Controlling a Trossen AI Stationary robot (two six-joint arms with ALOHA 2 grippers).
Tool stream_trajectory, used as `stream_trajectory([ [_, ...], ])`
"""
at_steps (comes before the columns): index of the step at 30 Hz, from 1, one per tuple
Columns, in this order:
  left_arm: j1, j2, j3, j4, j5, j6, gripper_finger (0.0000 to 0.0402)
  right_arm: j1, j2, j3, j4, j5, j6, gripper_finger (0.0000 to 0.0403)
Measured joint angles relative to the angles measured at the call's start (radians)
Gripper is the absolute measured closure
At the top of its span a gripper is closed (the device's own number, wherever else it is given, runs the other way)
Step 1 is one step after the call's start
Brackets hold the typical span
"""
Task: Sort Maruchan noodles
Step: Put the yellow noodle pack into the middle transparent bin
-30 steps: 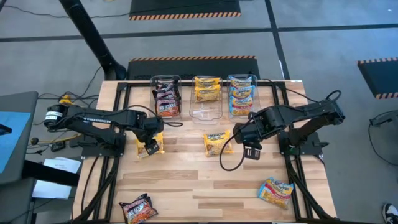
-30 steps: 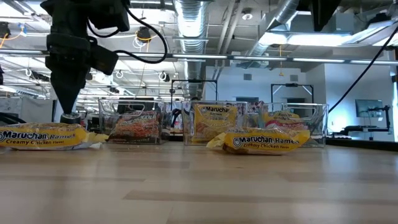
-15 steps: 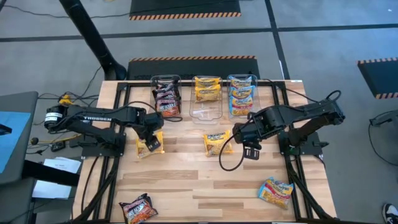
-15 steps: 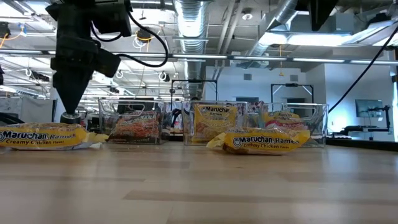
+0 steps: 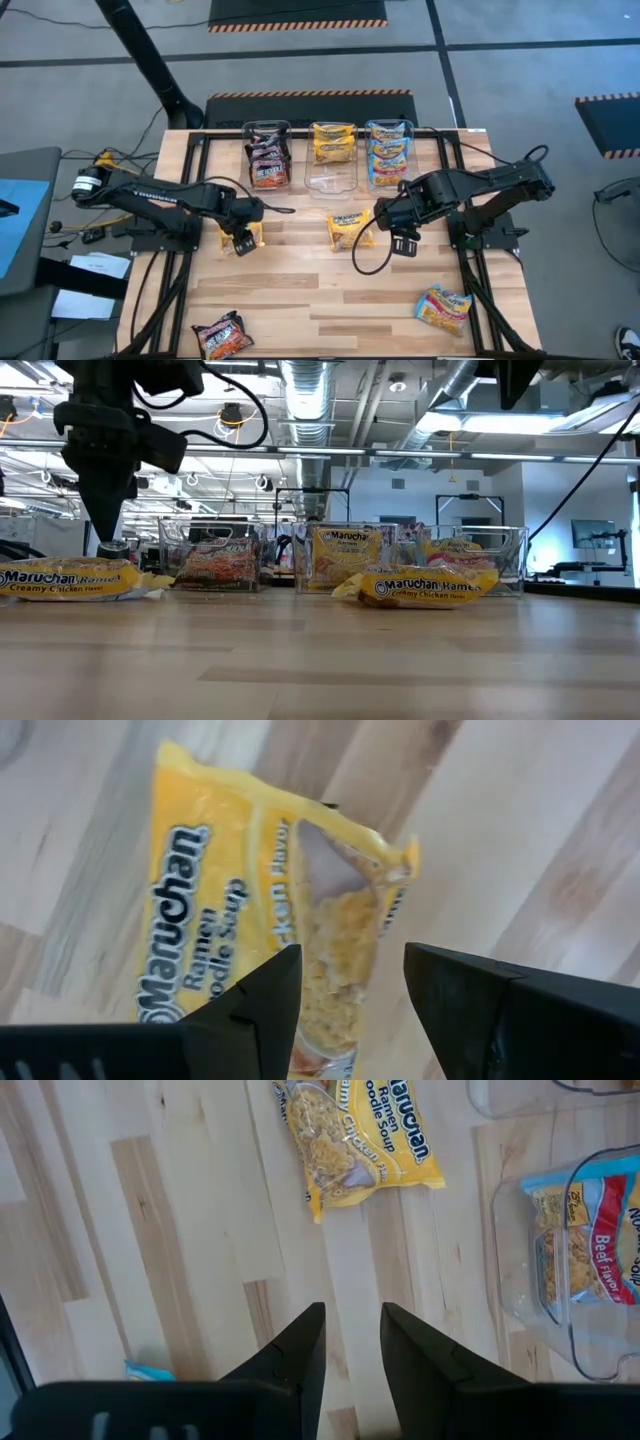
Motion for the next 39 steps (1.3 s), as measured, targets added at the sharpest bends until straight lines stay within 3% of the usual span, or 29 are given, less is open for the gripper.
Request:
stream_trajectory([
  [6,-0.063,0.031,0.0,0.036,-0.033,-0.019,0.0237,0.0,0.0,0.0,0.008,0.0,0.0,0.028],
  [18,-0.124,0.216,0.007,0.037,-0.062,-0.022,0.0237,0.0,0.0,0.0,0.025,0.0,0.0,0.028],
  [27,-0.163,0.254,0.006,0.034,-0.176,-0.141,0.024,0.0,0.0,0.0,0.028,0.0,0.0,0.028],
  [32,-0.199,0.26,0.002,0.037,-0.249,-0.179,0.0287,0.0,0.0,0.0,0.038,0.0,0.0,0.028],
  [39,-0.249,0.26,0.002,0.054,-0.269,-0.201,0.038,0.0,0.0,0.0,0.046,0.0,0.0,0.028],
])
